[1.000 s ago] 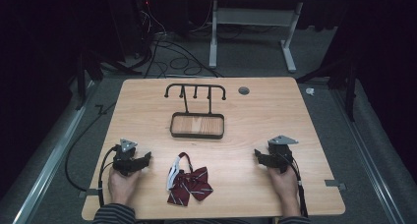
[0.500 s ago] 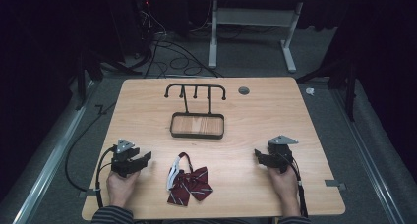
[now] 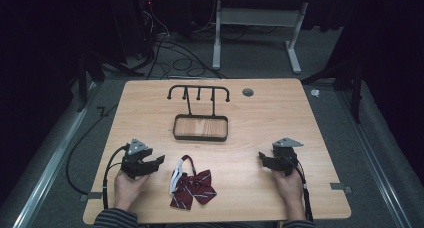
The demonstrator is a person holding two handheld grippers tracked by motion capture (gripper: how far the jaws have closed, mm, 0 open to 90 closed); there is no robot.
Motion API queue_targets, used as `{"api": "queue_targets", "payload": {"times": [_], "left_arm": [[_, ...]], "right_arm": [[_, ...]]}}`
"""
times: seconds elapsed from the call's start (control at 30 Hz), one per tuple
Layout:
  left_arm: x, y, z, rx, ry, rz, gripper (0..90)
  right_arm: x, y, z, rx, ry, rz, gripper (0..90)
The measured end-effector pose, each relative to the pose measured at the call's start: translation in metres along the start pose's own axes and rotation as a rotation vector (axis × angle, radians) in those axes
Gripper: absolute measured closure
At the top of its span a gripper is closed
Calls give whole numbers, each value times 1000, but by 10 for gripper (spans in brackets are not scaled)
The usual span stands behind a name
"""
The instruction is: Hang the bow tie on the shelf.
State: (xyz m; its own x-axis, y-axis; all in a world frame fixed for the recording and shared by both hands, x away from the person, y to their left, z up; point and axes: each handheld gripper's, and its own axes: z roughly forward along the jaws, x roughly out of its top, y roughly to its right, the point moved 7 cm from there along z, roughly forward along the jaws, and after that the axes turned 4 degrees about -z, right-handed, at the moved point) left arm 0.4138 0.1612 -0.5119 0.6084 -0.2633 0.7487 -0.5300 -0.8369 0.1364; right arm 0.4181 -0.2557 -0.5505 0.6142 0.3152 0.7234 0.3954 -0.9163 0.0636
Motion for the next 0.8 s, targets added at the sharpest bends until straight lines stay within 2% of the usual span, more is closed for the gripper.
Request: {"api": "queue_targets", "payload": {"times": [0.17, 0.27, 0.47, 0.63, 0.8], "left_arm": [[6, 16, 5, -61, -25, 3, 521], [8, 22, 11, -63, -44, 33, 520], [11, 33, 23, -90, -73, 54, 515], [13, 36, 35, -101, -93, 51, 569], [14, 39, 44, -119, -114, 50, 583]], "right_arm": [[0, 0, 0, 0, 0, -1, 358], [0, 0, 0, 0, 0, -1, 358], [0, 0, 0, 0, 0, -1, 358], [0, 0, 0, 1, 0, 0, 358], [0, 0, 0, 2, 0, 0, 358]]}}
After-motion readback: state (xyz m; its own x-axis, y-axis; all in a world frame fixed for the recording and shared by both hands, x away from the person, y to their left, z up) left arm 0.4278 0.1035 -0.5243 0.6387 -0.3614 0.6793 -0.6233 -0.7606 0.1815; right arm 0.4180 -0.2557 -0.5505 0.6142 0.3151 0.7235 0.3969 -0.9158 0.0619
